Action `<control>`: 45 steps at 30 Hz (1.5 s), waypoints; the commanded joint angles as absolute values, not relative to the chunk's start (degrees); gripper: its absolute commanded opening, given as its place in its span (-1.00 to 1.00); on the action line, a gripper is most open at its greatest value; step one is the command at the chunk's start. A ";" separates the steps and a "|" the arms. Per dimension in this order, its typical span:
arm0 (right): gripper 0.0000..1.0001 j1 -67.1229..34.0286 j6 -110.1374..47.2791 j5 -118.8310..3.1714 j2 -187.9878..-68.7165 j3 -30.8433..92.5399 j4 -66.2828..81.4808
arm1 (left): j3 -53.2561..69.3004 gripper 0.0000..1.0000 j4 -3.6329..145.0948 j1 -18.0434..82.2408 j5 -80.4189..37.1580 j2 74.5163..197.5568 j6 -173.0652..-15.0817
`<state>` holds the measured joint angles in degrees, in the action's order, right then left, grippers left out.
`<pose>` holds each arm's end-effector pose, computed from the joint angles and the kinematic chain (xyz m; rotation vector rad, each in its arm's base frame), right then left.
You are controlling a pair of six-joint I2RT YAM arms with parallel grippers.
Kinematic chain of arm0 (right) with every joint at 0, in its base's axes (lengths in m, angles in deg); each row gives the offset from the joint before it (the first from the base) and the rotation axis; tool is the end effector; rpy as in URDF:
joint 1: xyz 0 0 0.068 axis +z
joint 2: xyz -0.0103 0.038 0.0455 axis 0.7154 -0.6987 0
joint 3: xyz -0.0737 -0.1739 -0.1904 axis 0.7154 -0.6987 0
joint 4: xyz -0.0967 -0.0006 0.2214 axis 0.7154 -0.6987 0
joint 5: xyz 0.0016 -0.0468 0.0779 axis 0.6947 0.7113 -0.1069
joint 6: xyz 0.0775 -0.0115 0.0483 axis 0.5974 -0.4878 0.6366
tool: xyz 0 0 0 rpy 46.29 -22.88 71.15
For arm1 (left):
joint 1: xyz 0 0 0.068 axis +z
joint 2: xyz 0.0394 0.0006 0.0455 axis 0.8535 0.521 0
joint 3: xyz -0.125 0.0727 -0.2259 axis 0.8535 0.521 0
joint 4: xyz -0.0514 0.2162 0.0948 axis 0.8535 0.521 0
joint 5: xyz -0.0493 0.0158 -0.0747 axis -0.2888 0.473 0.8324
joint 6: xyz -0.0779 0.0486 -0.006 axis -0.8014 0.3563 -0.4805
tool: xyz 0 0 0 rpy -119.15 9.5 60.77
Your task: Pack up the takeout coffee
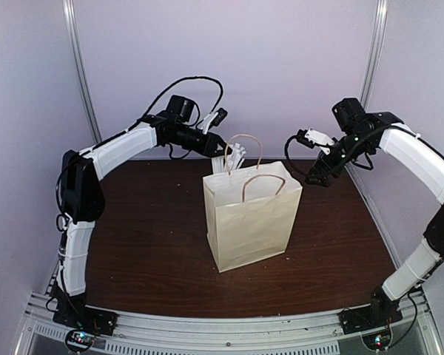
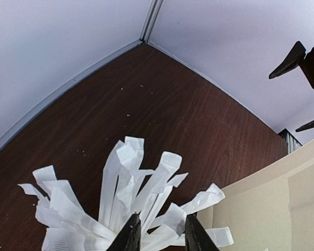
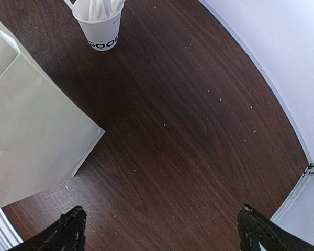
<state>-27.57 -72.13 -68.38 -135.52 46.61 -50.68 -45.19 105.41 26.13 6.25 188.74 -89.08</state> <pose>0.2943 0.1234 0.3188 -1.2038 2.1873 0.2900 0.4136 -0.3209 0.2854 0.8623 2.0797 -1.0666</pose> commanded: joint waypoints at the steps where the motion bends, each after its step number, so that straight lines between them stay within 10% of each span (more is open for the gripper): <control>1: 1.00 -28.10 -72.17 -67.89 -136.17 47.56 -50.07 | -46.74 -0.42 103.41 26.08 9.29 189.24 -89.94; 24: 1.00 -28.19 -72.21 -67.67 -134.99 46.53 -49.33 | -48.43 -1.00 103.85 26.08 8.95 188.02 -89.30; 45: 1.00 -28.36 -71.82 -69.01 -134.00 45.36 -48.52 | -49.46 -1.00 106.85 26.96 3.71 168.89 -83.44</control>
<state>-27.74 -72.31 -68.41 -135.78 46.32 -49.67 -49.69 109.37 26.63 4.35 172.46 -84.17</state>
